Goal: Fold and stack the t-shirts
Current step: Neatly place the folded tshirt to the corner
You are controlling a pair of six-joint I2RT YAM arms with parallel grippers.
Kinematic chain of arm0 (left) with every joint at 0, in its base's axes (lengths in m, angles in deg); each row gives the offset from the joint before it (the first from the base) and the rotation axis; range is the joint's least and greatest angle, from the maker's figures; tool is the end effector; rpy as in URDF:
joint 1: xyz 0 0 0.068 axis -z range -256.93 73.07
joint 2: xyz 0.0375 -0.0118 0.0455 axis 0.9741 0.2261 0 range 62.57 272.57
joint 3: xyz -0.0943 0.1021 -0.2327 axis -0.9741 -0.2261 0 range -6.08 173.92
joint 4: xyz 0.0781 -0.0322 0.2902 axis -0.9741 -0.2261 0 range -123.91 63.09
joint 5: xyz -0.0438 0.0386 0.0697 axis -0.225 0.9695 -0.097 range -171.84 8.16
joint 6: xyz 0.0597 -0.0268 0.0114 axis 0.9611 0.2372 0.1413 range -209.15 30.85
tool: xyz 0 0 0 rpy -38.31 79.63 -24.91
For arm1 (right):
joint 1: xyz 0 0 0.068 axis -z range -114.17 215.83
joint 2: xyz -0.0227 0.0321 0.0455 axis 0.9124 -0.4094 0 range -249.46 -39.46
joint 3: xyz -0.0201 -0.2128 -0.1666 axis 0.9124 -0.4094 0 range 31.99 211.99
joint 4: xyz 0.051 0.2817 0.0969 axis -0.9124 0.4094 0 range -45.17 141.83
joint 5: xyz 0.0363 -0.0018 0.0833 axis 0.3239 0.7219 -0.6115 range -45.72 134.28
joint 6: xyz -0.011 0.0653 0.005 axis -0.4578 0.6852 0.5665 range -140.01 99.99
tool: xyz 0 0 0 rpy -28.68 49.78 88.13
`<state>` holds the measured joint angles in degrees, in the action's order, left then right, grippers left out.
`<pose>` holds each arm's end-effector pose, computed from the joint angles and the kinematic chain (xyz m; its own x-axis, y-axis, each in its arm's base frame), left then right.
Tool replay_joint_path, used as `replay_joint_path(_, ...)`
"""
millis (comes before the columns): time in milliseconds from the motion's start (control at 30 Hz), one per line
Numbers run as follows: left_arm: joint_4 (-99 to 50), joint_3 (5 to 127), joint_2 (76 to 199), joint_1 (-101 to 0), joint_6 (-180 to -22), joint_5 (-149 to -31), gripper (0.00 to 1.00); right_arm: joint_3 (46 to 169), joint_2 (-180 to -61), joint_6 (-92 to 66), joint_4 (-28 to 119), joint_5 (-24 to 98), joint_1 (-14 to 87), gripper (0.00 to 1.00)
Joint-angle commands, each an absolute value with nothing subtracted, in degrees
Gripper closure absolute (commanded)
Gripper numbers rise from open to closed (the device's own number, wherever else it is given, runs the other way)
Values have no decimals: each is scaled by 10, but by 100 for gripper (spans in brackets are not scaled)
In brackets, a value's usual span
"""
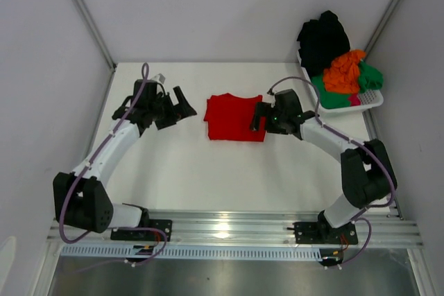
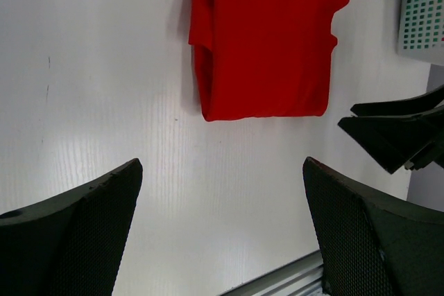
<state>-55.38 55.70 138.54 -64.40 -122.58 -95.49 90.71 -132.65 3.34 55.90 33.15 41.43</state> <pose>0.3316 -0.0865 0.2706 -0.7615 -0.3791 -0.5256 -0.0470 0.8412 -0.5387 0.3546 0.1721 0.1719 -0.8062 0.0612 -0.5885 -0.2277 0.8859 0.4041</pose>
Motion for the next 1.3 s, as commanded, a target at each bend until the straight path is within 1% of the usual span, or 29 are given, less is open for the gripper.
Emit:
replay_joint_path(0,-556,592,1388,-680,-1211,-1020,1,983,-1241,59,637,473,417,1)
replay_joint_path(33,-545,595,1387,-689,-1212,-1027,1,987,-1226,62,635,499,422,1)
replay_joint_path(67,-539,596,1385,-698,-1213,-1035,0,987,-1210,62,622,499,422,1)
replay_joint_path(100,-532,598,1384,-708,-1213,-1042,1,975,-1195,74,606,476,439,1)
replay_joint_path(133,-518,601,1382,-718,-1211,-1051,1,963,-1171,85,553,452,453,1)
replay_joint_path(200,-479,602,1383,-718,-1203,-1029,1,932,-1164,127,487,365,500,1)
replay_joint_path(233,-468,600,1391,-718,-1204,-1028,1,933,-1173,130,484,348,510,1)
replay_joint_path(267,-457,598,1397,-717,-1210,-1024,7,940,-1179,126,493,345,515,1)
replay_joint_path(333,-434,590,1428,-712,-1236,-1021,12,949,-1200,89,508,360,512,1)
replay_joint_path(367,-420,584,1439,-712,-1250,-1030,21,948,-1208,81,506,362,512,1)
replay_joint_path(433,-371,561,1460,-711,-1291,-1047,32,948,-1225,69,502,362,513,1)
replay_joint_path(500,-335,541,1483,-708,-1322,-1066,34,952,-1256,65,496,358,513,1)
replay_joint_path(567,-321,545,1500,-701,-1324,-1067,28,956,-1287,71,489,348,513,1)
replay_joint_path(600,-329,552,1505,-691,-1312,-1065,21,959,-1298,72,485,343,514,1)
replay_joint_path(633,-345,556,1508,-686,-1304,-1058,17,962,-1308,70,482,337,514,1)
replay_joint_path(700,-354,565,1515,-674,-1279,-1038,16,969,-1337,60,476,326,514,1)
replay_joint_path(833,-348,556,1524,-660,-1277,-1040,7,987,-1373,50,490,291,517,1)
replay_joint_path(1067,-338,603,1598,-644,-1299,-1028,6,979,-1411,53,455,275,523,1)
replay_joint_path(1167,-350,621,1642,-639,-1308,-1038,6,982,-1426,89,426,256,536,1)
replay_joint_path(1267,-339,632,1656,-632,-1319,-1056,7,975,-1424,122,390,224,554,1)
